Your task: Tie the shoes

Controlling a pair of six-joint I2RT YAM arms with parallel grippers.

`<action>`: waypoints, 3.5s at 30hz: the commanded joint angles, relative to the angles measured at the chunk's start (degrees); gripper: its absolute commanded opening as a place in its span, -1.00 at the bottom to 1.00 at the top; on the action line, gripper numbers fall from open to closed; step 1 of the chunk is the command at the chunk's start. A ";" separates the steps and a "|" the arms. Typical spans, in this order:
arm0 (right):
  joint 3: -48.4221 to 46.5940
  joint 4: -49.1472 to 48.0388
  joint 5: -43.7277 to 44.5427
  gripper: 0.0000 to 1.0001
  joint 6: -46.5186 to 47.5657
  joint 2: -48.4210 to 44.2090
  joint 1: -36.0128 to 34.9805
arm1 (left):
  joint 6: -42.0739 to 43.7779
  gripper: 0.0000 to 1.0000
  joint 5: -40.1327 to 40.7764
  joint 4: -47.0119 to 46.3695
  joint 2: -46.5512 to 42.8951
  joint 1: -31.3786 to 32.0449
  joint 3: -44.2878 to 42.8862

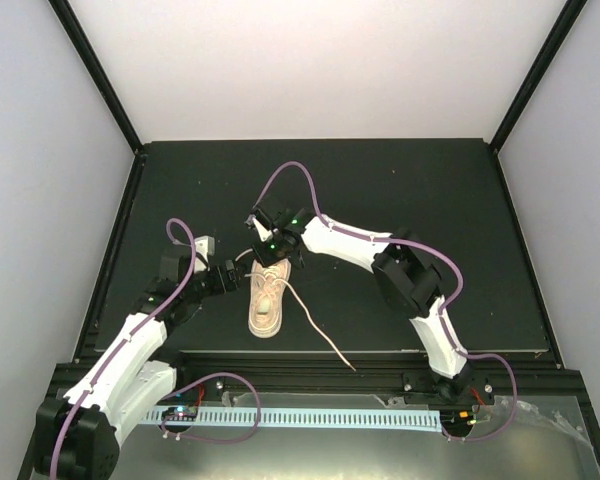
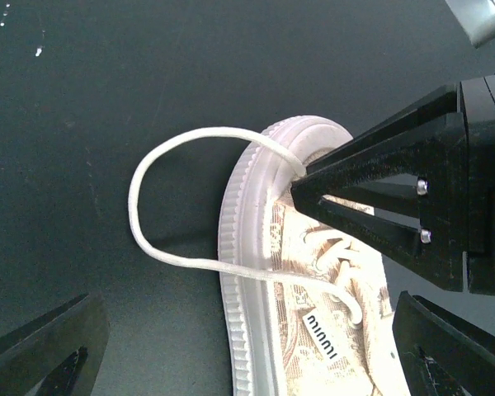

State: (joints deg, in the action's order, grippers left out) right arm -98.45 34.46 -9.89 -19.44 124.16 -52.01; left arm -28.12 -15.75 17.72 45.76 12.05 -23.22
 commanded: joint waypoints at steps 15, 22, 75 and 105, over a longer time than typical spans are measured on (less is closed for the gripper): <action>-5.96 3.23 5.06 -0.38 3.00 5.07 -0.41 | 0.77 0.93 -1.36 1.88 -1.89 -0.36 -1.78; -6.53 4.42 11.51 -0.38 4.91 5.92 -2.16 | 0.70 0.94 -1.38 2.35 -2.79 -0.35 -1.65; 27.87 -16.70 -18.66 -0.97 -2.60 -41.76 14.51 | 33.09 0.39 -22.10 -13.16 32.32 10.93 -25.37; 32.18 -14.62 -13.56 -0.85 -6.30 -43.21 18.40 | 24.04 -0.97 -18.35 -14.91 28.73 12.42 -22.99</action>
State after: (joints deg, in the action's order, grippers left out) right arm -67.85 18.41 -27.86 -24.60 80.53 -34.72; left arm -1.80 -32.01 -2.20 78.65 24.40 -42.92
